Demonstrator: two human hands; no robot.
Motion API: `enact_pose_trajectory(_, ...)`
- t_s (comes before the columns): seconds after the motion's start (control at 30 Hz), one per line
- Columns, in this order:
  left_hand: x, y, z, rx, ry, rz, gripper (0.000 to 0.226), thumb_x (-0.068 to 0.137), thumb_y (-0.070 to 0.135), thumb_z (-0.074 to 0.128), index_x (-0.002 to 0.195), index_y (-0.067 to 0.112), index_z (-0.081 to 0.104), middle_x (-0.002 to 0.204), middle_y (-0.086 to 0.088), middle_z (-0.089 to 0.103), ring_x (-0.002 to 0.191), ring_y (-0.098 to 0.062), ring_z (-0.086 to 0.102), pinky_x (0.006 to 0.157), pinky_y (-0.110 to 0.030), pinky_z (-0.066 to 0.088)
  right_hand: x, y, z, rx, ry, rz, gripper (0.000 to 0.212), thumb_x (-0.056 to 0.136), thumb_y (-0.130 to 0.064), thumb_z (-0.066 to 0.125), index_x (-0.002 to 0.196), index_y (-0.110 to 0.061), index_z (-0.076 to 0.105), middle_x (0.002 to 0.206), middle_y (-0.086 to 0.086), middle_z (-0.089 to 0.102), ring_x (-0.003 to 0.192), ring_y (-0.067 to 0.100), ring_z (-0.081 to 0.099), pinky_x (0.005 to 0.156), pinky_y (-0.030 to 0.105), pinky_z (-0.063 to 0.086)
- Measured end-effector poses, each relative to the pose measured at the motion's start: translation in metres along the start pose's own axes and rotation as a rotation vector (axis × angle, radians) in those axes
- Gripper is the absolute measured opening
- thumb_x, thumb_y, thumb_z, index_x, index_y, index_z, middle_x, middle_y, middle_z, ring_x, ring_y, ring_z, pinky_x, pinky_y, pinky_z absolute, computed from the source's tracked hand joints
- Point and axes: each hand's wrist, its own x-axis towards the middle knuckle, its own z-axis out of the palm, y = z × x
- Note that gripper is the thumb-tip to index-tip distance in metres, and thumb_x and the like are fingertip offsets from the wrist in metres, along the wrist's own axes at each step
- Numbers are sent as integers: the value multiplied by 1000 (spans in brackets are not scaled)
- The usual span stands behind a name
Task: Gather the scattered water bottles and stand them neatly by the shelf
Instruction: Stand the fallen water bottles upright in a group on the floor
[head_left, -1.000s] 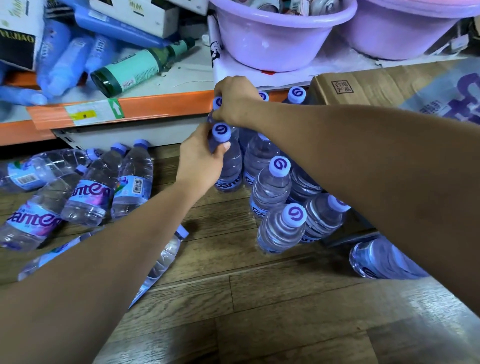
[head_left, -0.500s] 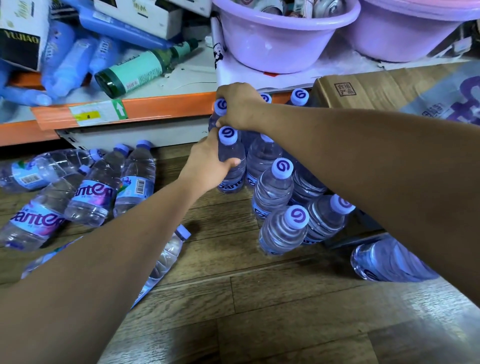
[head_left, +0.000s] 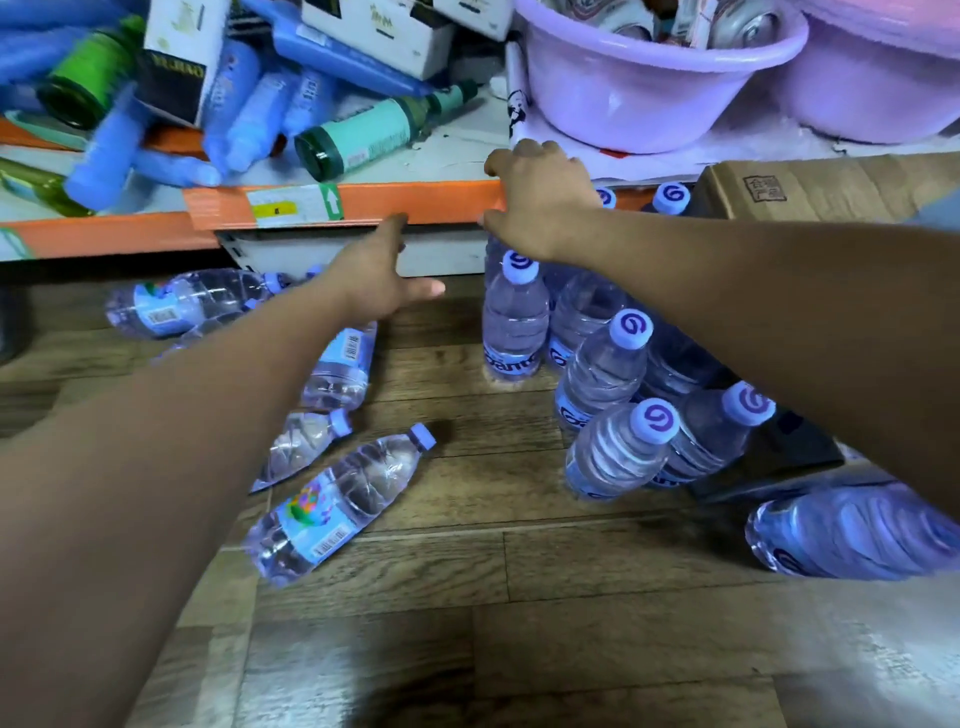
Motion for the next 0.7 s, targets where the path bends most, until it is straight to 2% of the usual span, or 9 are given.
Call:
enact_pose_trajectory(0.1,-1,-33,-29,85,66,-91,81,85,36,65,146,7,20,146,-18,40,131,-34,42,105,-40,39,-5,-25,-2,-15,63,-91,38,89,-23,48,125,-12,54,129,14,52,122,34,44,97,40,36)
enact_pose_trajectory(0.17,-5,-53,-38,147,63,-157,77,86,35,63,144,4,24,143,-22,42,128,-36,45,101,-38,39,-12,-45,6,-9,14,-164,37,89,-22,49,123,-13,55,128,14,53,122,34,44,97,39,36)
enact_pose_trajectory(0.27,-12,-79,-38,228,-19,-245,73,87,37,61,141,2,28,136,-25,49,123,-38,49,97,-38,41,-25,-68,33,18,-179,-226,35,88,-26,51,120,-13,56,125,15,53,121,35,47,97,40,41)
enact_pose_trajectory(0.33,-13,-92,-35,248,-65,-257,68,83,41,64,134,4,37,130,-22,54,116,-37,53,96,-40,45,-34,-77,55,42,-355,-215,35,87,-29,54,118,-14,57,124,15,54,117,36,52,93,40,48)
enact_pose_trajectory(0.4,-13,-98,-29,255,-105,-254,67,83,42,63,135,8,38,134,-18,52,121,-35,51,100,-40,42,-45,-81,75,48,-513,-200,36,87,-32,57,119,-15,57,125,14,56,115,35,54,90,37,49)
enact_pose_trajectory(0.47,-11,-100,-21,274,-128,-256,70,88,40,59,143,8,29,145,-17,41,131,-34,42,105,-37,36,-53,-86,91,43,-649,-196,39,89,-36,58,120,-13,57,126,12,57,114,33,54,90,36,46)
enact_pose_trajectory(0.53,-4,-100,-10,269,-137,-240,68,90,40,56,143,7,29,147,-16,38,134,-33,38,106,-35,34,-58,-89,105,40,-763,-197,39,90,-39,57,118,-10,59,119,12,60,105,30,54,82,33,44)
enact_pose_trajectory(0.63,12,-100,7,238,-120,-226,61,89,39,56,136,5,37,139,-19,45,128,-34,43,101,-37,37,-61,-94,120,82,-891,-174,39,91,-36,55,115,-5,60,110,13,61,86,24,52,69,27,39)
enact_pose_trajectory(0.7,25,-100,18,203,-76,-236,59,89,39,57,134,6,38,139,-22,43,126,-37,44,101,-39,39,-60,-95,128,199,-990,-106,42,94,-34,54,121,-2,54,108,14,56,80,25,53,67,30,46)
